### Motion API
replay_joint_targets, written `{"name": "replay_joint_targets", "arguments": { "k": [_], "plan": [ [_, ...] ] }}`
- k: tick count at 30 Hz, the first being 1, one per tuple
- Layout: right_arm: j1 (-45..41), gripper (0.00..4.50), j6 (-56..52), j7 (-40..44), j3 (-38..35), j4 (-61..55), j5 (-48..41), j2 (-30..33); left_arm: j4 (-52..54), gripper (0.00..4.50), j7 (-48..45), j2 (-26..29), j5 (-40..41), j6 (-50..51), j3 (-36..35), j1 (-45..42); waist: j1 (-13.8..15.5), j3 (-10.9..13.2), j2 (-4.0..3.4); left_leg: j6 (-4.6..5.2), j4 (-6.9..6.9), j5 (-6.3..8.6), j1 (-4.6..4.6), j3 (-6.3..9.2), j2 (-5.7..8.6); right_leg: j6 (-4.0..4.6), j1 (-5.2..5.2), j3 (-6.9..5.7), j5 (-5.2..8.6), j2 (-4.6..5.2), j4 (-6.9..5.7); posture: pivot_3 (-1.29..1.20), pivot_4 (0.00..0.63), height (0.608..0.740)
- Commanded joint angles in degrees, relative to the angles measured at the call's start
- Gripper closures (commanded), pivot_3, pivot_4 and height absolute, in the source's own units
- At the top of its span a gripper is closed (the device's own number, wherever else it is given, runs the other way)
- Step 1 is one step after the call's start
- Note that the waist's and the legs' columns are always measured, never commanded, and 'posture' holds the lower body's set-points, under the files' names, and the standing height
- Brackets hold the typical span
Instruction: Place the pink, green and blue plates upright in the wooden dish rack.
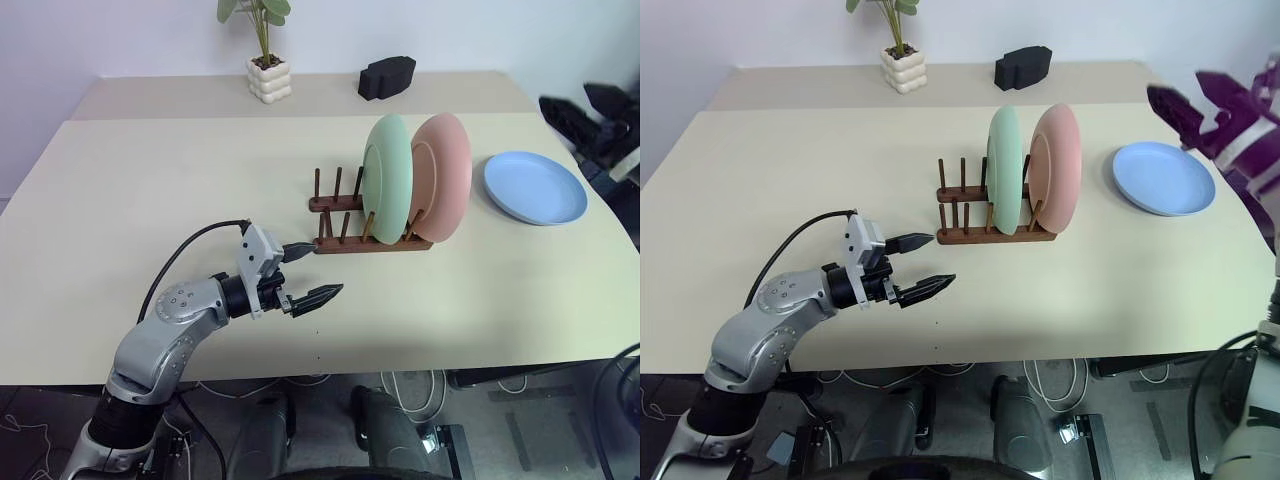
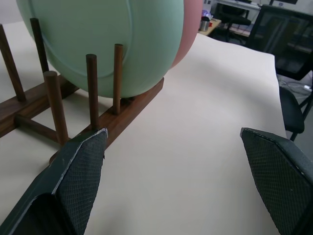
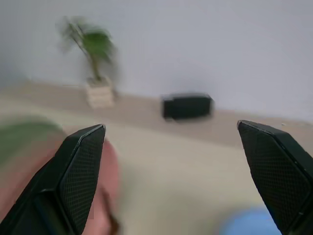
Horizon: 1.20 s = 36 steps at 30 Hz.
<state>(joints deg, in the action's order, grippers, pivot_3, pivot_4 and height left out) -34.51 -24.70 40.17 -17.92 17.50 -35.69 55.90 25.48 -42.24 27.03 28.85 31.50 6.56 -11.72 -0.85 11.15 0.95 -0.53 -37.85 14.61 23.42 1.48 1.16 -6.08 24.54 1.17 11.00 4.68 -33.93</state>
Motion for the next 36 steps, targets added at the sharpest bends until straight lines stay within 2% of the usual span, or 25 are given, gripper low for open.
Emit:
{"name": "replay_joint_targets", "arguments": {
  "k": [1,4,12,17,20,27,36],
  "plan": [
    [1.15,0.09,6.48,2.66,5.66,5.94,10.5,0.97,0.43,0.0,-0.57,-0.16,-0.4,-1.51,0.43,-1.01,-0.05,0.0,-0.01,0.0,0.0,0.0,0.0,-0.01,0.0,0.0,0.0,0.01,0.0,0.0,0.0,0.0,0.15,0.736],
    [0.35,0.09,12.71,2.01,11.6,12.8,19.42,-0.51,-0.07,0.0,-0.76,-0.35,-0.62,-1.82,0.64,-1.35,-0.03,0.01,-0.05,0.0,-0.01,0.0,-0.01,-0.05,0.02,0.0,0.01,0.06,0.0,0.0,-0.03,0.0,0.15,0.736],
    [-10.24,0.09,21.93,-1.3,21.2,35.87,34.55,-5.46,-0.55,0.0,-0.96,-0.37,-0.98,-2.48,0.55,-1.53,-0.07,0.02,-0.12,-0.01,-0.03,-0.01,-0.03,-0.08,0.06,-0.01,0.02,0.11,-0.02,-0.01,-0.08,0.0,0.15,0.736],
    [-15.04,0.09,24.7,-3.8,21.79,45.54,38.25,-7.61,-0.17,0.0,-0.49,-0.47,-0.93,-2.51,0.34,-1.06,-0.04,0.02,-0.12,-0.01,-0.04,-0.01,-0.02,-0.06,0.09,-0.01,0.01,0.12,-0.02,0.0,-0.07,0.0,0.15,0.736],
    [-16.36,0.93,25.55,-5.85,21.79,48.83,40.01,-8.11,0.16,0.0,-0.19,-0.41,-0.87,-2.46,0.19,-0.77,-0.07,0.02,-0.12,-0.02,-0.04,-0.01,-0.04,-0.05,0.09,-0.01,-0.01,0.12,-0.03,0.0,-0.09,0.0,0.15,0.736],
    [-16.58,4.48,27.72,-7.41,21.04,50.89,41.67,-8.59,0.02,0.0,0.01,-0.1,-0.98,-2.54,0.08,-0.72,-0.14,0.02,-0.13,-0.02,-0.04,-0.01,-0.04,-0.05,0.1,-0.02,-0.01,0.13,-0.03,0.0,-0.1,0.0,0.15,0.736],
    [-15.73,4.48,34.53,-12.84,19.95,44.96,43.0,-5.82,-0.24,0.0,-0.24,0.01,-1.13,-2.73,0.23,-0.99,-0.18,0.01,-0.15,-0.02,-0.04,-0.01,-0.06,-0.03,0.12,-0.02,-0.05,0.13,-0.03,-0.01,-0.1,0.0,0.15,0.736]
  ]
}}
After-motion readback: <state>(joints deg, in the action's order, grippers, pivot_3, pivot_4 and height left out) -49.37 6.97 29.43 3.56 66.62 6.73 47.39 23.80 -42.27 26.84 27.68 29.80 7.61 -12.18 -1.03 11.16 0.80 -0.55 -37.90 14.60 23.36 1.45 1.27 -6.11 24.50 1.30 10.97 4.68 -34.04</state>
